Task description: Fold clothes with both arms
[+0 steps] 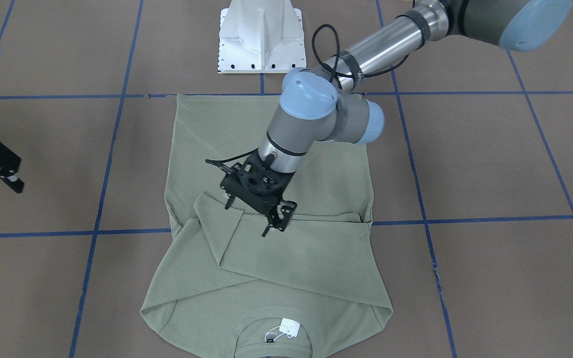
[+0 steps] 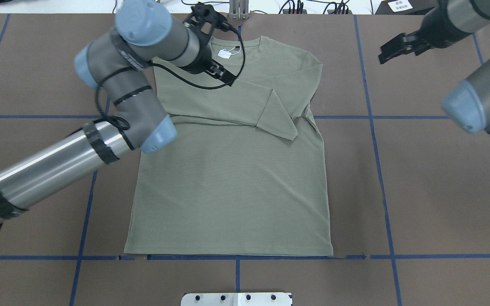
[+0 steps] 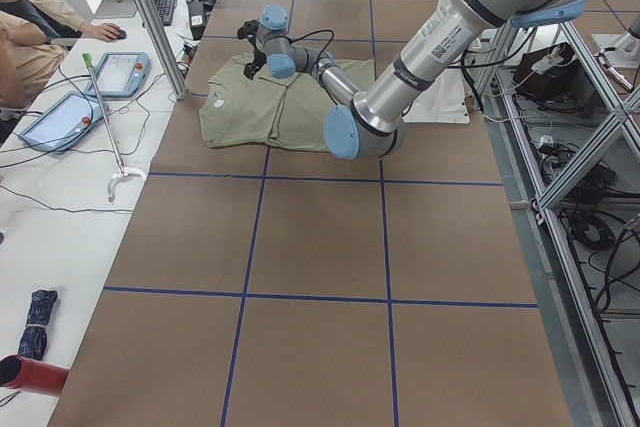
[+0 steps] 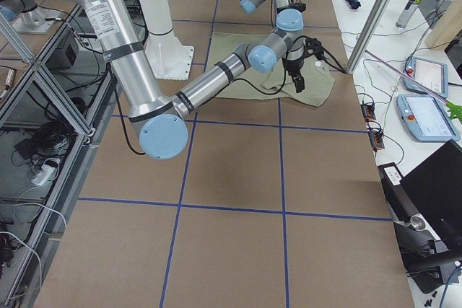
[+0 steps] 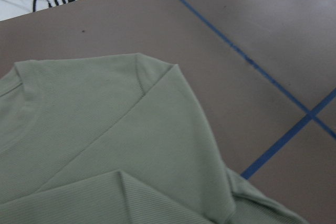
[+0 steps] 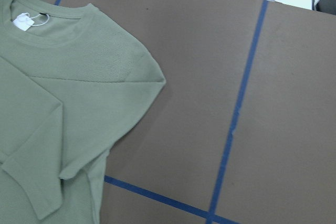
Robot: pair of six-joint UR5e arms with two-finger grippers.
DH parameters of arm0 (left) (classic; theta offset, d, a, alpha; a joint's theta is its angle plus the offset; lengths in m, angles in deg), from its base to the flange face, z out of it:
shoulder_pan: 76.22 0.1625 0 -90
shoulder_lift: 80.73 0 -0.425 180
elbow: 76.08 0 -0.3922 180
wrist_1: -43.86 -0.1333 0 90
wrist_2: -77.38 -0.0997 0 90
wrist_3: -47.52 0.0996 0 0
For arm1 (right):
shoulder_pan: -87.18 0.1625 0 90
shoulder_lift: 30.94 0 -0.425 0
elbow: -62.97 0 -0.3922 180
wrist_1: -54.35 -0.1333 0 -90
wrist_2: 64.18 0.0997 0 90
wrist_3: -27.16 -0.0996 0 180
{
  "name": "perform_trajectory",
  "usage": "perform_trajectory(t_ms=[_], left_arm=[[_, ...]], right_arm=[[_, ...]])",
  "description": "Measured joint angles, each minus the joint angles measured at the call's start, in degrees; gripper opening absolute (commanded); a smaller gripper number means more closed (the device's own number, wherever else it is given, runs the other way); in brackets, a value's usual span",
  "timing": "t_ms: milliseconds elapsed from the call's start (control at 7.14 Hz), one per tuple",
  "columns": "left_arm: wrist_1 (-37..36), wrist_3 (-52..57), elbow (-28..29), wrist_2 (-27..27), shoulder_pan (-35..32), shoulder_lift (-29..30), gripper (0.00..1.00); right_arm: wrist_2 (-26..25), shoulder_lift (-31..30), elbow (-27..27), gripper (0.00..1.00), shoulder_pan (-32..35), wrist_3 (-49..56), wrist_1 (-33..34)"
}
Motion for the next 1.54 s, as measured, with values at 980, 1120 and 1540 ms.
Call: perform_trajectory(t_ms=[980, 1120, 1540], left_arm=[[0.14, 20.94, -9.81, 15.47, -17.95, -19.24, 1.0], [0.24, 20.99, -9.81, 15.56, -18.03, -19.51, 1.0], [0.31, 21.06, -9.84, 15.6, -17.96, -20.06, 1.0]], right_arm=[[-33.59, 20.53, -22.31, 0.85, -26.8, -14.35, 0.54], [-35.36, 21.35, -24.06, 0.84, -28.24, -14.91, 0.51], [-38.69, 24.04, -28.11, 0.65, -30.36, -15.06, 0.38]])
